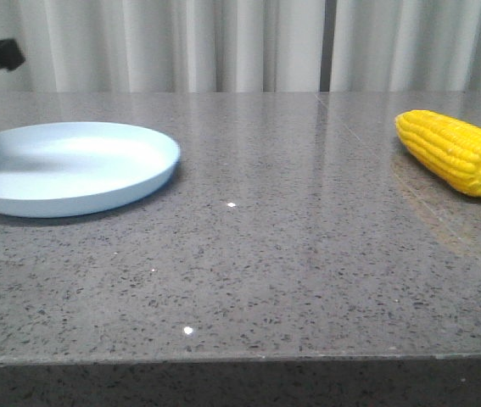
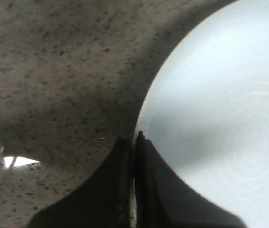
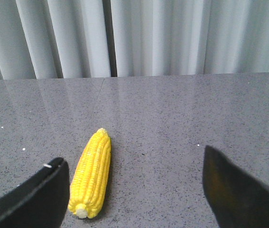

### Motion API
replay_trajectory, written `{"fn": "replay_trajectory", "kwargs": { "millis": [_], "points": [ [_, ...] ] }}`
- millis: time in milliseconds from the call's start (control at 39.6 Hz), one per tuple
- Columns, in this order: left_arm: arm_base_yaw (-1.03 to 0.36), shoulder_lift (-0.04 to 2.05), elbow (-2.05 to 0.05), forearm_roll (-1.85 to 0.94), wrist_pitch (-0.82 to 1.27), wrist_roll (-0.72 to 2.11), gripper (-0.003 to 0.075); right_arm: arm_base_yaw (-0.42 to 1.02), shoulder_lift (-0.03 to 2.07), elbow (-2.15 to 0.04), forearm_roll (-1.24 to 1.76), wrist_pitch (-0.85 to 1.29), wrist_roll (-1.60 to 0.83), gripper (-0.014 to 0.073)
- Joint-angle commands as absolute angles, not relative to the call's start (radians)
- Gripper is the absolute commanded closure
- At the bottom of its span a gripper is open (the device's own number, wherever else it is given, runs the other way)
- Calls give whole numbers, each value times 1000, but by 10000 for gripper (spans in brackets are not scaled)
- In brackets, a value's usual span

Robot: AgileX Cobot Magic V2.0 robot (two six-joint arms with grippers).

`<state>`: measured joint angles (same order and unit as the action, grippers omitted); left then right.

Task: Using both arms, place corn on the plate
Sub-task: 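Grip the pale blue plate rim with the left gripper, slide it inward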

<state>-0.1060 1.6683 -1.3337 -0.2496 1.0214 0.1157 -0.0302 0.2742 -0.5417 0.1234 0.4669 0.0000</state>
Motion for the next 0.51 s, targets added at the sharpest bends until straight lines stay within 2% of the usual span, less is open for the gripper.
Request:
{"fn": "replay_trajectory", "kwargs": {
  "millis": [0, 227, 480],
  "points": [
    [-118, 1626, -1411, -354, 1041, 132, 741, -35, 292, -576, 119, 385, -15, -7],
    [-152, 1626, -1487, -495, 1046, 97, 740, -35, 292, -576, 119, 385, -15, -7],
    [-259, 1676, -1487, -490, 990, 29, 740, -35, 292, -576, 119, 385, -15, -7]
  ]
}}
